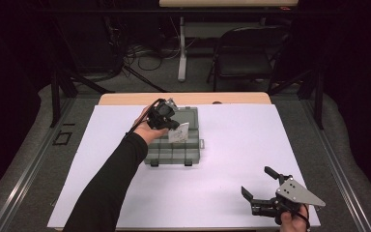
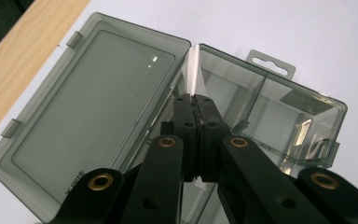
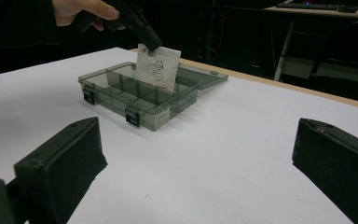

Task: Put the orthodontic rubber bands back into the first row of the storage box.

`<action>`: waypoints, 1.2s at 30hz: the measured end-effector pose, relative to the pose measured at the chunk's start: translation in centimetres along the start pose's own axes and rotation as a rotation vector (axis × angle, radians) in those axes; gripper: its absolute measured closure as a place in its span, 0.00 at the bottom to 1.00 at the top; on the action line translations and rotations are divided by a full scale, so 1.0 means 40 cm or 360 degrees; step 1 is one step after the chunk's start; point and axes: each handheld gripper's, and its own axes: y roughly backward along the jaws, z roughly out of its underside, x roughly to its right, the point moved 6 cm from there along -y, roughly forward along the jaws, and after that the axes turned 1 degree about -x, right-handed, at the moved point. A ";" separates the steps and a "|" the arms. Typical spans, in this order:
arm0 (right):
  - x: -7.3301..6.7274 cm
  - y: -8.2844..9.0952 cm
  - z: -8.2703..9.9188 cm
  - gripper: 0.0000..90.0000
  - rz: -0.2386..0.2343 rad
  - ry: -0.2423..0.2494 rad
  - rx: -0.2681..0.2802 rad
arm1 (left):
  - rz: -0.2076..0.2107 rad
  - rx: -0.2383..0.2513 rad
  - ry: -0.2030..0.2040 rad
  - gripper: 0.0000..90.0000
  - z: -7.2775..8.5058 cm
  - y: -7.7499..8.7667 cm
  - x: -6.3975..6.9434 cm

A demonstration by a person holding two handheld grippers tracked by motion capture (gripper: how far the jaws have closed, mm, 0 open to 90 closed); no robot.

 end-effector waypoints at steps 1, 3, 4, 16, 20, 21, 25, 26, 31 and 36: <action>0.000 0.000 0.000 0.01 -0.0001 -0.0002 -0.0003 | 0.0001 -0.0002 -0.0001 0.99 0.000 -0.002 0.001; 0.000 0.000 0.000 0.01 0.0000 -0.0003 -0.0002 | 0.0008 -0.0005 -0.0004 0.99 -0.001 -0.007 0.005; 0.001 0.000 0.000 0.01 0.0001 -0.0002 0.0000 | 0.0011 -0.0014 -0.0011 0.99 -0.001 -0.008 0.007; -0.001 0.002 -0.001 0.01 0.0001 0.0000 0.0000 | -0.0028 -0.0041 -0.0013 0.98 0.004 -0.019 0.015; -0.001 0.001 -0.001 0.01 0.0002 0.0004 0.0006 | -0.0062 -0.0051 -0.0008 0.95 0.007 -0.019 0.011; -0.001 0.001 -0.001 0.01 0.0005 0.0006 0.0007 | -0.0067 -0.0053 -0.0007 0.94 0.008 -0.019 0.010; -0.001 0.001 -0.001 0.01 0.0004 0.0007 0.0007 | -0.0086 -0.0050 0.0004 0.90 0.008 -0.018 0.007; 0.000 0.001 -0.001 0.01 0.0004 0.0012 0.0006 | -0.0087 -0.0050 0.0008 0.89 0.008 -0.017 0.006; -0.001 0.000 -0.001 0.01 0.0002 0.0007 0.0007 | -0.0083 -0.0042 0.0035 0.84 0.008 -0.014 0.006; -0.003 0.001 -0.001 0.01 0.0003 0.0001 0.0004 | -0.0068 -0.0001 0.0095 0.74 0.013 -0.013 0.002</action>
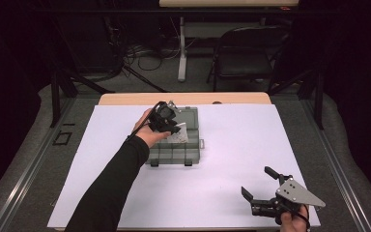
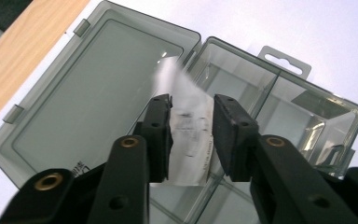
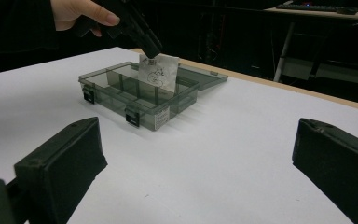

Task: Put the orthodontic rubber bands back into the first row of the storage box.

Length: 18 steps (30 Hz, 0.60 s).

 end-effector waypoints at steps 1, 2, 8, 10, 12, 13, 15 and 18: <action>0.001 -0.002 -0.001 0.01 0.0005 0.0004 0.0015 | 0.0007 0.0001 0.0016 0.71 0.003 0.000 0.000; 0.002 0.000 0.001 0.01 -0.0001 0.0002 -0.0009 | 0.0001 0.0012 0.0036 0.68 0.005 0.000 -0.003; 0.003 -0.002 0.004 0.01 -0.0001 0.0005 -0.0016 | -0.0047 0.0097 0.0144 0.49 0.008 0.012 -0.017; 0.004 -0.003 0.004 0.01 -0.0001 0.0003 -0.0015 | -0.0055 0.0107 0.0177 0.45 0.008 0.018 -0.020; 0.004 -0.003 0.003 0.01 -0.0001 0.0003 -0.0014 | -0.0058 0.0111 0.0189 0.45 0.009 0.025 -0.021; 0.004 -0.003 0.004 0.01 -0.0003 0.0006 -0.0016 | -0.0064 0.0115 0.0200 0.45 0.008 0.029 -0.021; 0.004 -0.005 0.004 0.01 -0.0001 0.0002 -0.0013 | -0.0066 0.0125 0.0222 0.45 0.008 0.037 -0.020; 0.003 -0.005 0.003 0.01 -0.0003 0.0005 -0.0015 | -0.0075 0.0156 0.0255 0.45 0.009 0.054 -0.019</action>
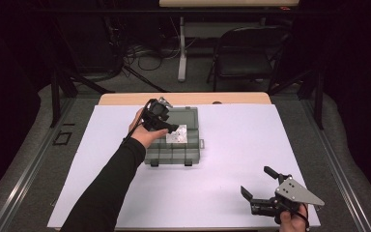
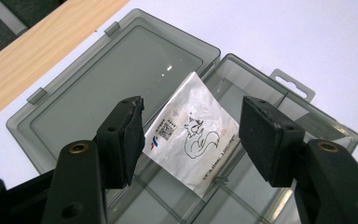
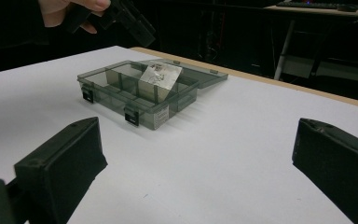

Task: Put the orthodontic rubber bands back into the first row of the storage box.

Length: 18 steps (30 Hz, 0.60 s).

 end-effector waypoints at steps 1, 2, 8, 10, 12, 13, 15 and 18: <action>0.000 -0.001 0.000 0.01 0.0000 0.0002 0.0002 | 0.0001 0.0019 0.0014 0.45 0.000 0.006 0.000; -0.002 -0.002 0.000 0.01 -0.0001 -0.0003 0.0001 | 0.0010 0.0033 0.0030 0.45 0.001 0.013 0.001; -0.001 -0.001 0.001 0.01 0.0000 0.0000 -0.0002 | 0.0022 0.0118 0.0082 0.44 0.009 0.058 0.004; 0.001 -0.001 0.001 0.01 0.0001 0.0003 -0.0004 | 0.0022 0.0155 0.0084 0.43 0.014 0.073 0.008; 0.001 -0.001 0.002 0.01 0.0002 -0.0005 -0.0005 | 0.0023 0.0187 0.0092 0.42 0.019 0.089 0.012; 0.000 -0.002 0.002 0.02 0.0002 -0.0008 -0.0007 | 0.0021 0.0208 0.0102 0.42 0.022 0.096 0.013; -0.001 -0.002 0.003 0.02 0.0002 -0.0007 -0.0010 | 0.0024 0.0232 0.0125 0.41 0.027 0.109 0.014; -0.001 -0.001 0.004 0.02 0.0010 -0.0008 0.0001 | 0.0022 0.0269 0.0145 0.40 0.035 0.128 0.013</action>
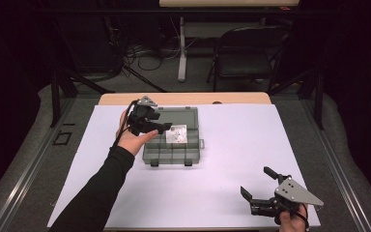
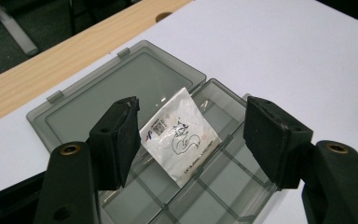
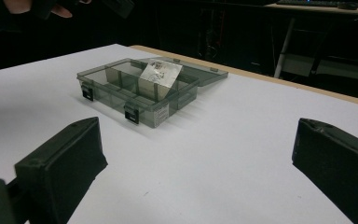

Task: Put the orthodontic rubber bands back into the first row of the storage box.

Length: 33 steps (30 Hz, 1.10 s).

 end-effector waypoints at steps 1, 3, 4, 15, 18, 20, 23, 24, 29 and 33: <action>0.000 0.002 0.000 0.02 0.0002 -0.0003 -0.0002 | -0.0003 0.0011 0.0016 0.40 0.001 0.006 0.000; 0.000 0.006 0.000 0.02 -0.0001 0.0008 -0.0017 | 0.0024 0.0026 0.0038 0.40 0.005 0.019 0.001; 0.000 0.008 0.001 0.02 0.0012 0.0009 -0.0027 | 0.0026 0.0041 0.0047 0.40 0.006 0.027 0.002; -0.002 0.002 -0.001 0.02 0.0000 0.0005 -0.0003 | 0.0013 0.0174 0.0092 0.41 0.037 0.099 0.010; -0.003 0.003 -0.001 0.02 -0.0005 0.0008 -0.0014 | 0.0018 0.0189 0.0112 0.41 0.056 0.113 0.011; -0.004 0.002 -0.001 0.02 -0.0006 0.0009 -0.0013 | 0.0036 0.0215 0.0112 0.41 0.067 0.124 0.015; -0.005 0.002 -0.001 0.02 -0.0007 0.0014 -0.0014 | 0.0052 0.0257 0.0113 0.39 0.084 0.141 0.023; -0.005 0.002 -0.001 0.01 -0.0007 0.0014 -0.0014 | 0.0062 0.0272 0.0113 0.38 0.089 0.145 0.026; -0.007 0.001 -0.002 0.02 -0.0007 0.0019 -0.0004 | 0.0070 0.0303 0.0104 0.29 0.124 0.159 0.046; -0.006 0.001 -0.002 0.02 -0.0004 0.0019 -0.0005 | 0.0091 0.0356 0.0137 0.25 0.151 0.172 0.057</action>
